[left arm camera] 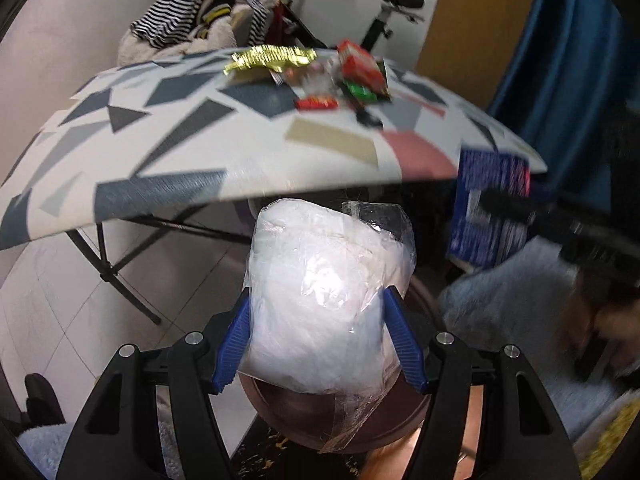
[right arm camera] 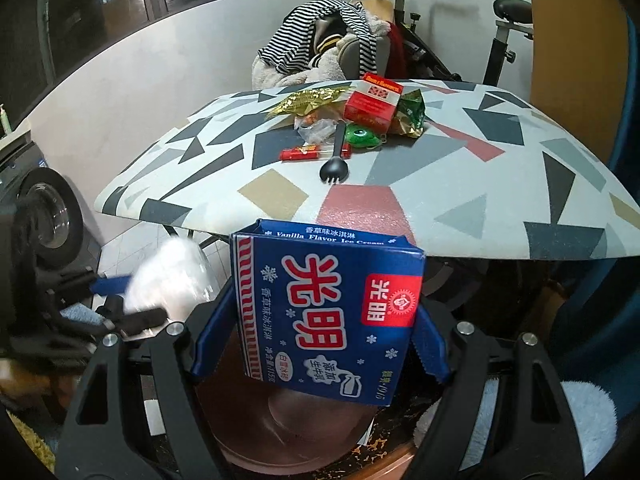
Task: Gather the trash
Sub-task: 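Carry the white bag with the left gripper over the brown bucket and release it, then carry the blue box with the right gripper over the bucket and release it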
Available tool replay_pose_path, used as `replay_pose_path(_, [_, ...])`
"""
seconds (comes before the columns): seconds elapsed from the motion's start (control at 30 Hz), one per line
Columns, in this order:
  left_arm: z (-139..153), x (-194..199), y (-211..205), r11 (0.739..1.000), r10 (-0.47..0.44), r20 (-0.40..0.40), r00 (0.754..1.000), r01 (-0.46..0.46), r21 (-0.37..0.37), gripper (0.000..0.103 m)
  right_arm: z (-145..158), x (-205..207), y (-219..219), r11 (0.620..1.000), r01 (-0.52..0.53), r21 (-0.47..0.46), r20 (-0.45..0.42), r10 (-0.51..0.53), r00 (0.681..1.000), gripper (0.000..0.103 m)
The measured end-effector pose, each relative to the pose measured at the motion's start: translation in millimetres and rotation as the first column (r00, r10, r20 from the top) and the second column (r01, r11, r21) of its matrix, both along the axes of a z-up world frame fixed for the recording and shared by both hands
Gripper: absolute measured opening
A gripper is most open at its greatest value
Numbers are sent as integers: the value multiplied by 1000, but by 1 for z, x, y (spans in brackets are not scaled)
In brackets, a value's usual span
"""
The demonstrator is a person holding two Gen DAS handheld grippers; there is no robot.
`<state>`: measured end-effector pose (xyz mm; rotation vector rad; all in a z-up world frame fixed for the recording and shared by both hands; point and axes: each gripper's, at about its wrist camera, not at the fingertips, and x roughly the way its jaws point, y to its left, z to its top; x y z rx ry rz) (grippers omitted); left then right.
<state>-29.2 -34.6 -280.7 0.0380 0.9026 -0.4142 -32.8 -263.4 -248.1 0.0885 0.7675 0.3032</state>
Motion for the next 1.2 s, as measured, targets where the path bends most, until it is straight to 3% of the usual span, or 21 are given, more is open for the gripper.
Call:
replay_pose_path(0.5, [-30, 8, -22, 994, -91, -47, 995, 94, 49, 65, -3, 4, 3, 1000, 5, -11, -14, -6, 1000, 78])
replay_pose_path(0.63, [-32, 7, -25, 992, -109, -45, 993, 112, 56, 79, -4, 4, 2, 1000, 8, -11, -18, -9, 1000, 78])
replay_pose_path(0.73, [-26, 4, -24, 993, -99, -1, 995, 99, 58, 91, -5, 4, 4, 1000, 2, -17, -20, -2, 1000, 78])
replay_pose_path(0.97, [-9, 7, -4, 999, 6, 70, 998, -10, 48, 93, -9, 5, 8, 999, -15, -41, -34, 13, 999, 78])
replay_pose_path(1.2, [27, -2, 21, 997, 80, 205, 976, -80, -10, 95, -17, 6, 23, 994, -75, -81, -59, 70, 996, 78])
